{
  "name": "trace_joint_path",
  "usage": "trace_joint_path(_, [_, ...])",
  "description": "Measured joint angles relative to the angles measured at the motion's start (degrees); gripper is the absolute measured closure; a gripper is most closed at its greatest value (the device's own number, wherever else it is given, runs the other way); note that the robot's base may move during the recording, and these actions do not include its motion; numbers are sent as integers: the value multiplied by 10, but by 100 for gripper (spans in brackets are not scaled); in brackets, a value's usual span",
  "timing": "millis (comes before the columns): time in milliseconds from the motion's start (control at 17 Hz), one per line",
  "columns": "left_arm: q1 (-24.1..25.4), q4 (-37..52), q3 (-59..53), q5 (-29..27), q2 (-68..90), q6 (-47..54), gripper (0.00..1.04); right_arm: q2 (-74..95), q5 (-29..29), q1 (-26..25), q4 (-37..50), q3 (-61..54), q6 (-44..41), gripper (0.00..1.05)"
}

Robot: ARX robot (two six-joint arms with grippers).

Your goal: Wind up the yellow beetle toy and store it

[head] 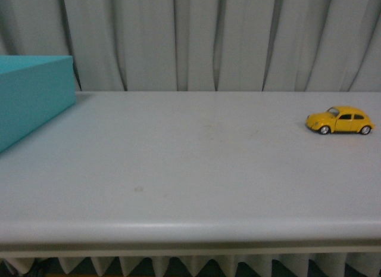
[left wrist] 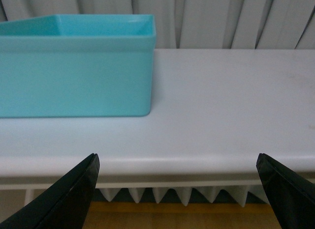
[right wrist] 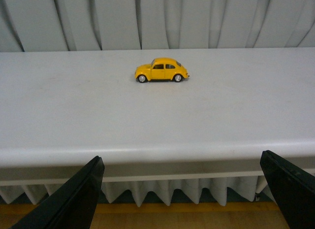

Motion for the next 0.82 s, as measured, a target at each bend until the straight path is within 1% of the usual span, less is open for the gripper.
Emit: trace_joint_path(824, [0, 3, 0, 0, 0, 0, 7, 0, 0, 0, 3, 0, 0, 7])
